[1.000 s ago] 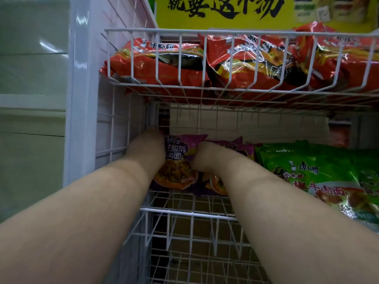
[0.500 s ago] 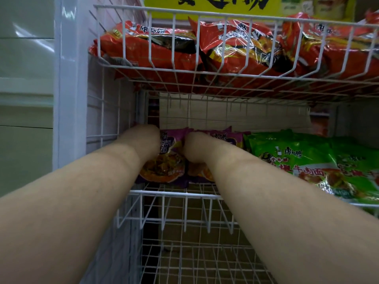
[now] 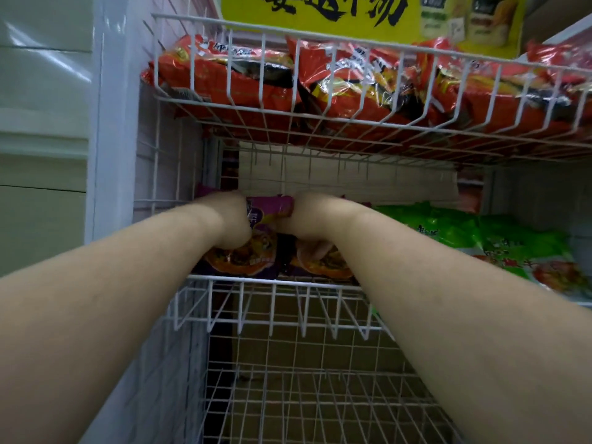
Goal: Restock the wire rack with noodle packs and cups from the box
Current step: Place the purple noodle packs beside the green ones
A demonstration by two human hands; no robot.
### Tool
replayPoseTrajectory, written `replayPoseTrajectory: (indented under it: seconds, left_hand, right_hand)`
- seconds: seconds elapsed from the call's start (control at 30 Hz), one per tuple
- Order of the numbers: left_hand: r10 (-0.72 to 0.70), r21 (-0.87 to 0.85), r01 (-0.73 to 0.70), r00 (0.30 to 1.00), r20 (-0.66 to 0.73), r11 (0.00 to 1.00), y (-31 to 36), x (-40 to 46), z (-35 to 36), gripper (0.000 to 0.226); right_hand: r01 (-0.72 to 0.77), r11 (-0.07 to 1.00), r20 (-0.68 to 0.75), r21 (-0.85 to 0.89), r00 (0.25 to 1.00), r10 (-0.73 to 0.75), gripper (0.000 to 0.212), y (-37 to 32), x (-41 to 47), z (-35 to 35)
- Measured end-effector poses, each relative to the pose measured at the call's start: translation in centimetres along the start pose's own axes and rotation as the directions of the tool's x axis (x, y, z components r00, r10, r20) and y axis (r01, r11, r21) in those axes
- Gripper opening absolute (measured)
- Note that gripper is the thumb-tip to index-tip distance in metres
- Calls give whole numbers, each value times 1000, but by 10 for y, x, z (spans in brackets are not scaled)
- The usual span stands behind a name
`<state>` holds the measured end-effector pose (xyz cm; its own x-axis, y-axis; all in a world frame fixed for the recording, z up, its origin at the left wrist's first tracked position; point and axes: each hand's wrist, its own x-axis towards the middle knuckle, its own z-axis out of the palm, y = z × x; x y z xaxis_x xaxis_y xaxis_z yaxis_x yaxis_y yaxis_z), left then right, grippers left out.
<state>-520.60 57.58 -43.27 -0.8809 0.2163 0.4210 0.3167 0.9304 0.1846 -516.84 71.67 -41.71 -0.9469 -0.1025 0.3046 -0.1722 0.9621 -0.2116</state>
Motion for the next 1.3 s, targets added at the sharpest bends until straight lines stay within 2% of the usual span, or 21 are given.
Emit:
replayPoseTrajectory:
  seconds: [0.1,0.2,0.27,0.43,0.53,0.67,0.8,0.9,1.03,1.3]
  left_hand:
    - [22,-80,-27,998,-63,996,36,-21,-11,15]
    - [115,-192,-141,983,-143,971,79,-44,-16,15]
    - [208,-225,-244,963,-171,943,110,-64,-13,12]
    - [356,-307,-397,917,-181,865,192,-97,14,12]
    - [438,-300,-457,889,-132,837,243,-116,32,12]
    - [513,-308,-528,848,-134,791,301,-137,54,11]
    - [601,-345,-572,799,-29,744,358,-160,89,12]
    - [627,-439,-518,765,146,734,404,-181,125,12]
    - [592,-507,-379,715,370,774,449,-208,181,12]
    - [482,-580,-32,594,644,814,502,-265,276,13]
  right_hand:
    - [-2,1000,-106,-31,994,-2,33,15,-24,-17]
    - [-52,998,-269,-42,962,39,36,45,-65,-43]
    - [-55,998,-310,-36,950,41,32,73,-102,-62]
    - [-94,993,-293,72,950,112,31,145,-186,-84]
    - [-171,974,-305,151,929,211,32,192,-231,-89]
    - [-269,946,-280,178,908,311,31,248,-289,-89]
    - [-350,910,-221,222,891,397,31,303,-345,-79]
    - [-456,851,-96,260,865,493,27,345,-389,-65]
    - [-588,764,69,267,802,594,23,402,-441,-37]
    - [-713,576,236,400,687,687,19,488,-512,40]
